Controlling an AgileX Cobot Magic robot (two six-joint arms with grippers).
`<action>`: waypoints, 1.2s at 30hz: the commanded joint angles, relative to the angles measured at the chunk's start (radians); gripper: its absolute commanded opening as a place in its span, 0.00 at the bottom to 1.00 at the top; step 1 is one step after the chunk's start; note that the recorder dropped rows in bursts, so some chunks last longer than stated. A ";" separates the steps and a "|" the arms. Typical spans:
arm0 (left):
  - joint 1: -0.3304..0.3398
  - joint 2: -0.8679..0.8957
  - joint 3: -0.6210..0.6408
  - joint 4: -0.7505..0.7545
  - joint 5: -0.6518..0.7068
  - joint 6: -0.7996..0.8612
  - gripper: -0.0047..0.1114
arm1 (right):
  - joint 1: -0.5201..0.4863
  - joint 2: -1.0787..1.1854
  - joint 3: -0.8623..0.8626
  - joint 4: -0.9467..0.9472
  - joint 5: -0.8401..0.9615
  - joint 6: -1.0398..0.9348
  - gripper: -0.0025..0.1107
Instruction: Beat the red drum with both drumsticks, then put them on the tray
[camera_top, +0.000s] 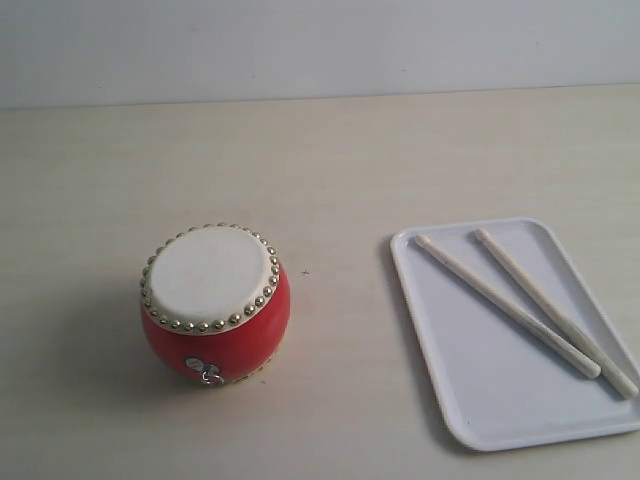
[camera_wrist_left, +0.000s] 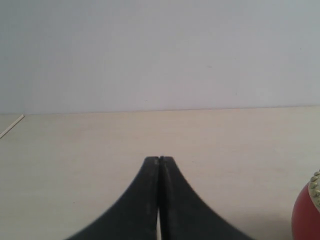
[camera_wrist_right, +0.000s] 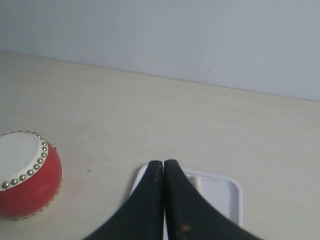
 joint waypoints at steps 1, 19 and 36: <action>0.005 -0.006 -0.001 0.001 -0.014 -0.006 0.04 | -0.003 -0.003 0.005 0.002 -0.011 0.001 0.02; 0.005 -0.006 -0.001 0.001 -0.014 -0.006 0.04 | -0.006 -0.246 0.362 0.092 -0.589 0.003 0.02; 0.005 -0.006 -0.001 0.001 -0.014 -0.006 0.04 | -0.162 -0.446 0.610 0.074 -0.572 -0.072 0.02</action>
